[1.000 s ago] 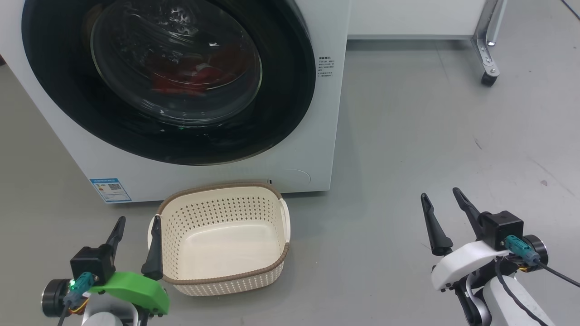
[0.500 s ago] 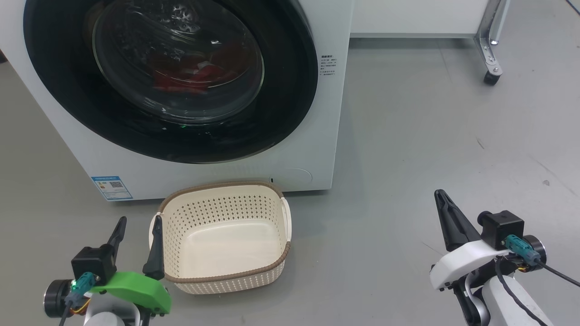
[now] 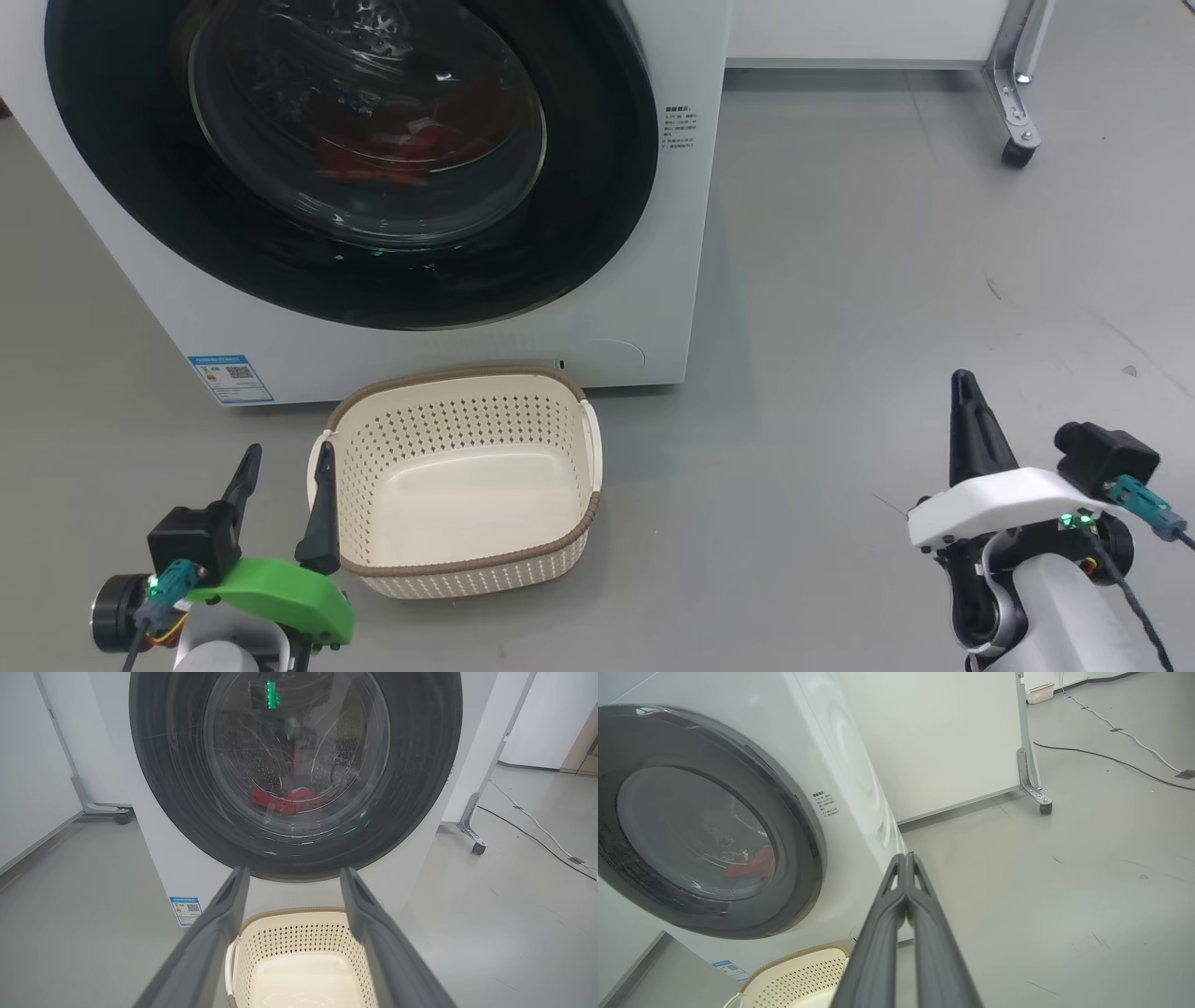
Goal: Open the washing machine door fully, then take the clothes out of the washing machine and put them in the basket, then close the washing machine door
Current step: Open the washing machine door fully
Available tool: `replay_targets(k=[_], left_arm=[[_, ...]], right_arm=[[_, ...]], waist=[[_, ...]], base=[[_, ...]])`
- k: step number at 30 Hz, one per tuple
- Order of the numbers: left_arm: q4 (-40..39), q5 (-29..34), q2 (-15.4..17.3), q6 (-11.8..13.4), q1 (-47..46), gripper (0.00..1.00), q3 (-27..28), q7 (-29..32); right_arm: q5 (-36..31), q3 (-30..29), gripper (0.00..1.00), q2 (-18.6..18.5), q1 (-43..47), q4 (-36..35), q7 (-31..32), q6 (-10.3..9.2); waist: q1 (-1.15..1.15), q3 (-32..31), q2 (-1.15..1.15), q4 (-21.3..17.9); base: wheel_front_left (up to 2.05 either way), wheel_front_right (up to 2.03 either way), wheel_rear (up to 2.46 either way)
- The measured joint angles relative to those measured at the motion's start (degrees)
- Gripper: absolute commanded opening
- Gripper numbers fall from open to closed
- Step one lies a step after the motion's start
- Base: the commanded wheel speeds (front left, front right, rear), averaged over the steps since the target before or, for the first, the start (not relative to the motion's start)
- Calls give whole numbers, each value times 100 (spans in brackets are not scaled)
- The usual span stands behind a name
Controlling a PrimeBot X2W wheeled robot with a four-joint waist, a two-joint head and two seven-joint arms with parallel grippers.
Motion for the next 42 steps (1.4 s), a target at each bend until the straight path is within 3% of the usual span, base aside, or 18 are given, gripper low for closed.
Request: replay_targets(k=[8, 19, 30, 42], left_arm=[[-86, 14, -1, -1, -132, 100, 32, 0], [-245, 77, -12, -32, -413, 100, 22, 0], [-455, 127, -113, -89, -753, 100, -47, -15], [-624, 130, -254, -196, -1113, 100, -164, -15]], right_arm=[[1833, -588, 0, 112, -421, 157, 194, 97], [4273, -1192, 0, 141, -1422, 260, 1263, 113], [4996, -1218, 0, 102, -2557, 347, 2239, 113], [5164, -1114, 0, -225, -3710, 504, 3040, 1]], waist=[[0, 177, 0, 14], [0, 539, 0, 74], [0, 1033, 0, 262], [0, 1565, 0, 584]], base=[[0, 0, 0], [0, 0, 0], [0, 0, 0], [0, 0, 0]])
